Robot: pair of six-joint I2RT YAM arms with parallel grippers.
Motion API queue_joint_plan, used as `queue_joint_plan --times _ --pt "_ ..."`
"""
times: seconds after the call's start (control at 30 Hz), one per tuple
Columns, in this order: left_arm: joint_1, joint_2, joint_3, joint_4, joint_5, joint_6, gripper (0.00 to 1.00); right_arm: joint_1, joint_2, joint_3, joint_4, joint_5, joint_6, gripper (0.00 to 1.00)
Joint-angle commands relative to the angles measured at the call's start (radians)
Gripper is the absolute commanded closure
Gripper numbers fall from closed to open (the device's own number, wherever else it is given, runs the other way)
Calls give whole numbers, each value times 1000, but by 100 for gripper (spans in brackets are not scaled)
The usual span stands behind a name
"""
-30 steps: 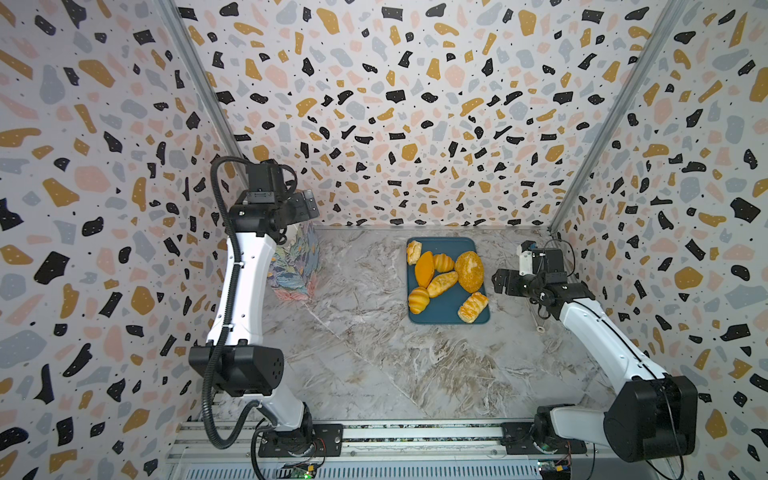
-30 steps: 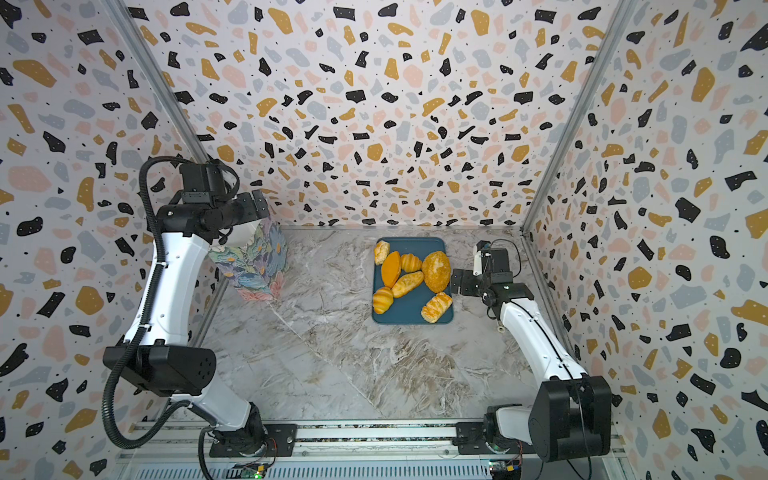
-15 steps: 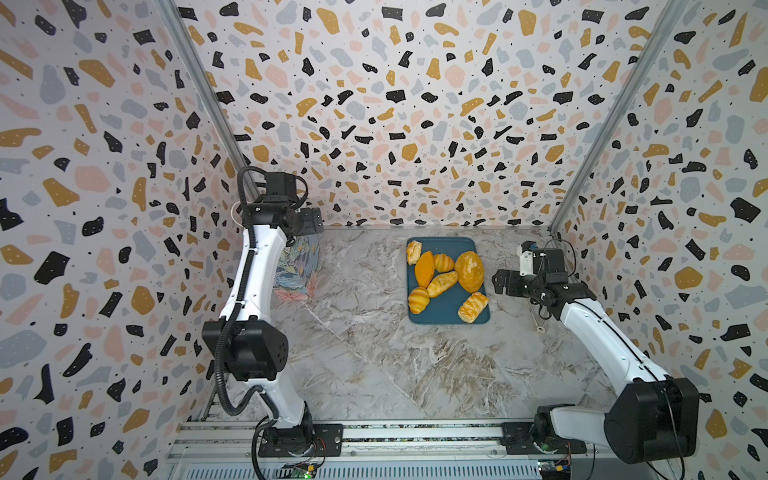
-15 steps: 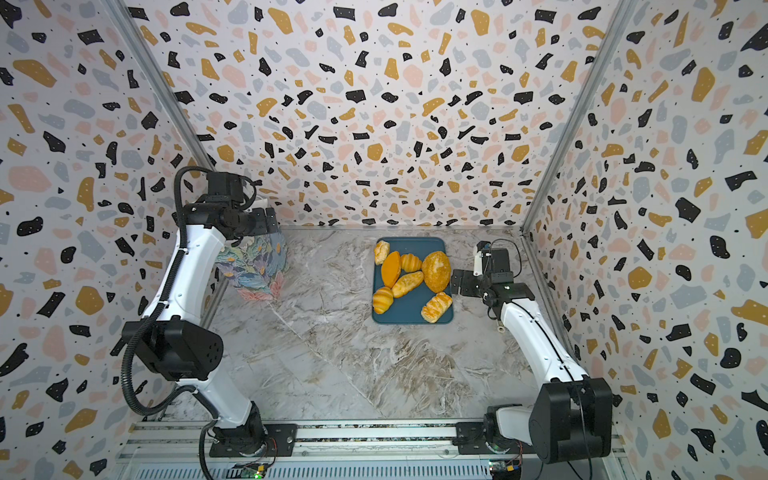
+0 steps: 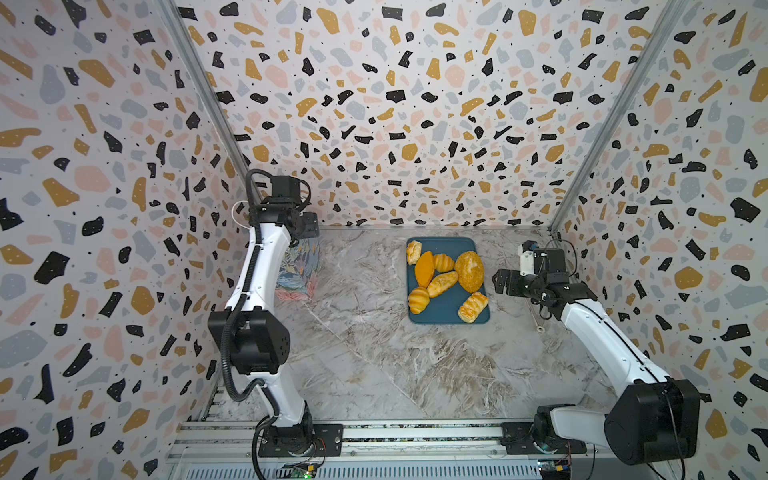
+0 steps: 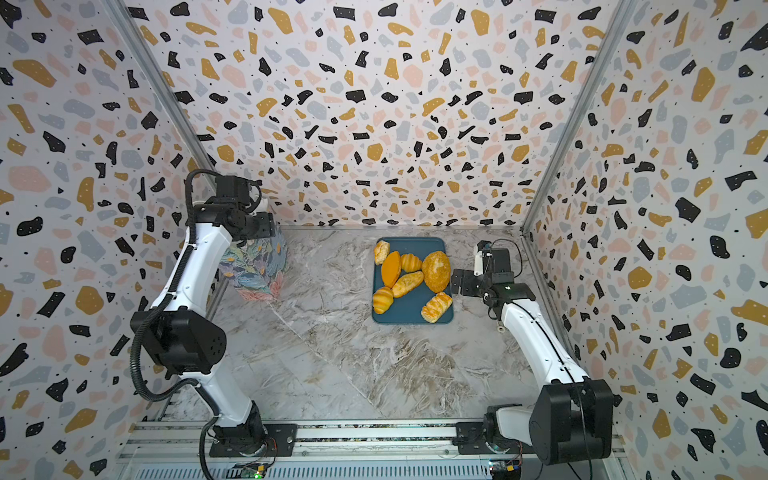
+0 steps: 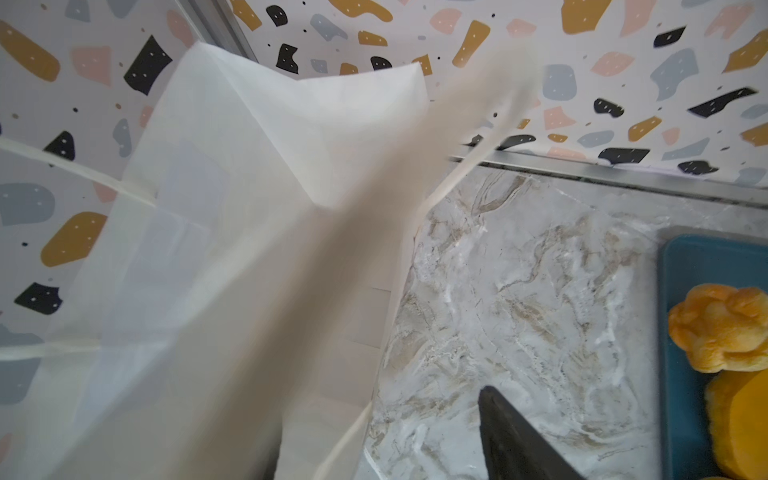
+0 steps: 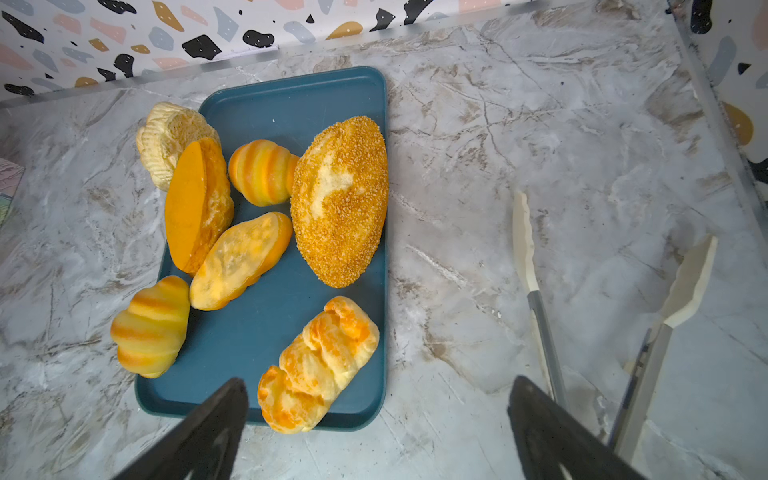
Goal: Place the fake bread into the paper bag
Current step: 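Carry the paper bag with the left gripper toward the teal bread tray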
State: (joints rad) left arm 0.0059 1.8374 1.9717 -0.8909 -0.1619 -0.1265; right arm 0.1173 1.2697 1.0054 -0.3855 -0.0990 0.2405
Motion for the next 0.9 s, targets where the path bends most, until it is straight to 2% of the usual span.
queue_joint_plan --times 0.0,0.23,0.47,0.67,0.8,0.87 --pt "3 8 -7 26 14 5 31 -8 -24 13 -10 -4 -14 1" --pt "2 20 -22 38 27 -5 54 -19 -26 16 -9 -12 -12 1" --pt "2 13 -42 49 29 -8 67 -24 -30 12 -5 -12 -11 1" --pt "2 -4 -56 63 37 -12 91 -23 -31 9 -4 -16 -9 0" --pt "-3 -22 -74 75 56 -25 100 -25 -32 6 1 -16 -6 1" --pt "-7 -30 -77 76 59 -32 100 -24 -32 6 0 -16 -6 0"
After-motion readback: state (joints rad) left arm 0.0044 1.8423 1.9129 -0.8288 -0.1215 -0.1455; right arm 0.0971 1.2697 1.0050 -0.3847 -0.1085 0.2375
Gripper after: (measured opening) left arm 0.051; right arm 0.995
